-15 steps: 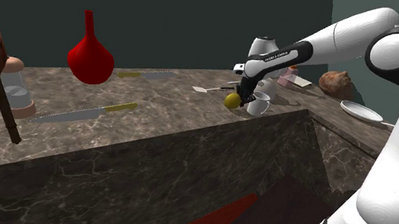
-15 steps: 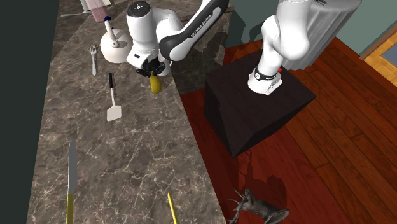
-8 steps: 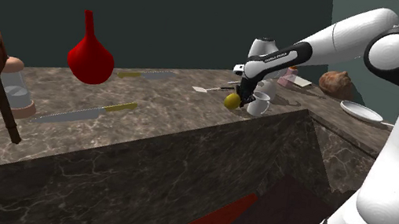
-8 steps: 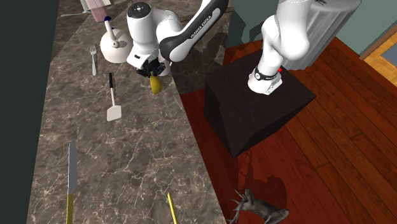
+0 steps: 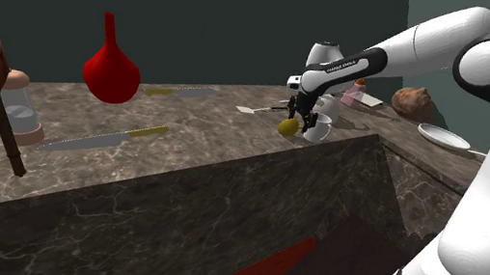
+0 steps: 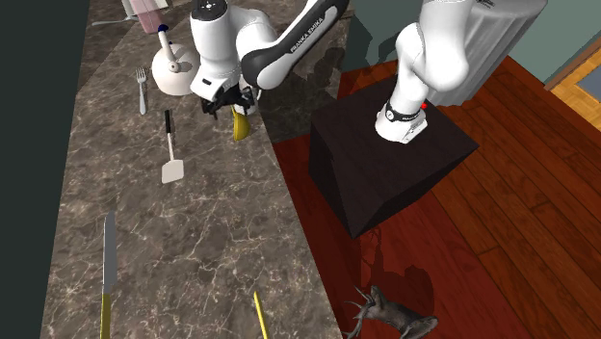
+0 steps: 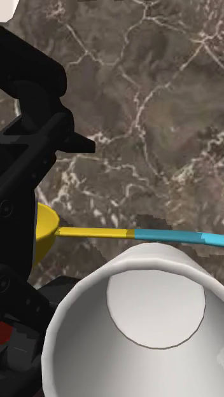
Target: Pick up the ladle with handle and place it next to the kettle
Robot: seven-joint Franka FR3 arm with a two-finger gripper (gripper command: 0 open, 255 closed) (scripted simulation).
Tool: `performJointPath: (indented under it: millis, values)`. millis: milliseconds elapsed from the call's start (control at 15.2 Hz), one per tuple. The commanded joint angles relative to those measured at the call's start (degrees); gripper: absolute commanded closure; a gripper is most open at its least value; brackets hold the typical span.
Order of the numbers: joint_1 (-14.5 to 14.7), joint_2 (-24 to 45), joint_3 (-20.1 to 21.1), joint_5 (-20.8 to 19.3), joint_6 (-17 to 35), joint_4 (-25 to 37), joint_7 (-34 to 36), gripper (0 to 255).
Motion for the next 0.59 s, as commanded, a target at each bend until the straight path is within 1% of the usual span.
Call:
performJointPath:
  millis: [0,66,528]
  values:
    - [0.3,-2.0,0.1,-0.1,-3.0,1.0,0.1,0]
    - [0.4,-2.8,0.2,-0.2,-4.3,1.4,0.1,0]
    - [0.4,-2.8,0.2,-0.2,-4.3,1.4,0.1,0]
